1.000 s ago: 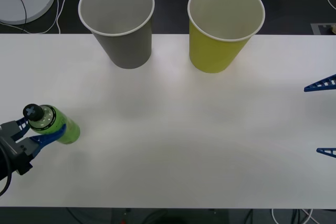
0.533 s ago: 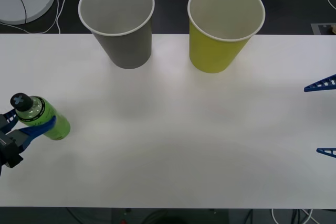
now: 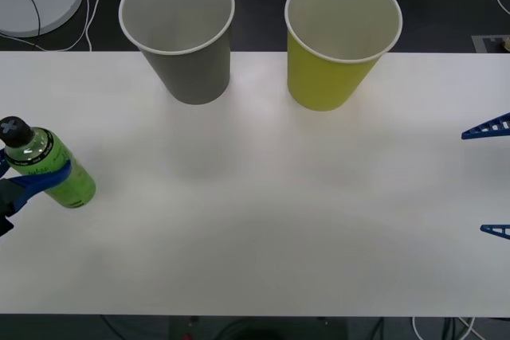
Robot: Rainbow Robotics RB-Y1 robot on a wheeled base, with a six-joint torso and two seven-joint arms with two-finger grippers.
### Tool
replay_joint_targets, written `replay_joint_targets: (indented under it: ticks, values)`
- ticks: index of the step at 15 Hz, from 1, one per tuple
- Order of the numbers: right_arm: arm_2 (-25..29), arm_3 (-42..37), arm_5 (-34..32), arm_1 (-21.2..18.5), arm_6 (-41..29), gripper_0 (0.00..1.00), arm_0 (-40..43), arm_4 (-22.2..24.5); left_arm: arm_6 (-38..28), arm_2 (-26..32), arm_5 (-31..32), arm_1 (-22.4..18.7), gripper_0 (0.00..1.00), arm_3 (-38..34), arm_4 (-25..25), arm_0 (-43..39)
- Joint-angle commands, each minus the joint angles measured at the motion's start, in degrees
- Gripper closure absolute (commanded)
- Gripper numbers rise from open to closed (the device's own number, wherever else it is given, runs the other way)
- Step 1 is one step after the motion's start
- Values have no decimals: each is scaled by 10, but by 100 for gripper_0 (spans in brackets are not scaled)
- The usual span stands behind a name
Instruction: Put the can into the green bin and the plastic bottle into the gray bin
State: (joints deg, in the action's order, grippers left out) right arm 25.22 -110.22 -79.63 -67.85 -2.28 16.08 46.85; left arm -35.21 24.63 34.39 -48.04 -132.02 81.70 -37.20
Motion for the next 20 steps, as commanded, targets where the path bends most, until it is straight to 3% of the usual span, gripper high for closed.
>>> replay_joint_targets:
  ticks: [1,5,11,14,20]
  values:
    - [0,0,0,0,0,0,0,0,-54,22,5,-3,100,-16,18,12]
    - [0,0,0,0,0,0,0,0,-118,27,6,-14,100,-18,67,40]
    - [0,0,0,0,0,0,0,0,-199,54,71,-36,100,-19,107,83]
    - [0,0,0,0,0,0,0,0,-249,66,130,-55,100,-19,142,124]
    - [0,0,0,0,0,0,0,0,-336,88,236,-99,100,-12,156,203]
